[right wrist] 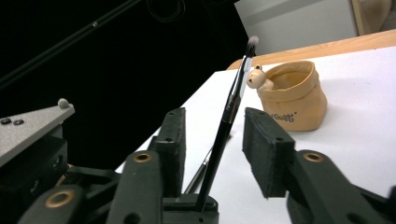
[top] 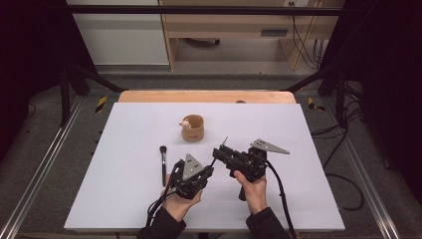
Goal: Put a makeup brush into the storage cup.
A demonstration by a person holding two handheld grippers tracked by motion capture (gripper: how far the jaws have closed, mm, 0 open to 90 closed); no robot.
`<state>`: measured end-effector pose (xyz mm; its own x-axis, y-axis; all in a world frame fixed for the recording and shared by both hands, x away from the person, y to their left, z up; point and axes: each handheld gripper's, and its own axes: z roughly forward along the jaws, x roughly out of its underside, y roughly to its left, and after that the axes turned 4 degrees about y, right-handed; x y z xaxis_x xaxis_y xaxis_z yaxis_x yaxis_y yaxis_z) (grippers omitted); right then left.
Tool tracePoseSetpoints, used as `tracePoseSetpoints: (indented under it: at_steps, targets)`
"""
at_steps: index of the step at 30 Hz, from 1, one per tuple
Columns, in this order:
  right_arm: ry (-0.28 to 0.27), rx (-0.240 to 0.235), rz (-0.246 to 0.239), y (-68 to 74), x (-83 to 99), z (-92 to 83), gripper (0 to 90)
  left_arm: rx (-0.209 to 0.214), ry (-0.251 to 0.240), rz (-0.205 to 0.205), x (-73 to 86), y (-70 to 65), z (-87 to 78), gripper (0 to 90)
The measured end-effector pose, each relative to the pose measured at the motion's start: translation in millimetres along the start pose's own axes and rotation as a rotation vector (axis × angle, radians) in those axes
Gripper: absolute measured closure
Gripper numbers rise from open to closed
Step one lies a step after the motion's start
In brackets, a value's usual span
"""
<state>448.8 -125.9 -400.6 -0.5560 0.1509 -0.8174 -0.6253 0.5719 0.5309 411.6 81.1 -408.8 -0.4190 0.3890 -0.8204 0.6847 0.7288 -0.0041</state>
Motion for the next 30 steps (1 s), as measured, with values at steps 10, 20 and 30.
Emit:
tracePoseSetpoints:
  at_steps: [10,20,30]
  targets:
    - [-0.021,-0.023,0.02,-2.6,0.6,-1.3,79.8,0.007,-0.002,0.007,0.0,-5.1,-0.1,84.9]
    - [-0.017,-0.048,0.024,-3.4,1.0,-3.0,85.0,0.009,0.001,0.013,1.1,-8.1,1.2,84.6]
    - [0.001,-0.071,-0.028,0.9,2.7,-2.7,85.2,-0.013,-0.029,0.022,-6.0,-7.2,-4.5,62.9]
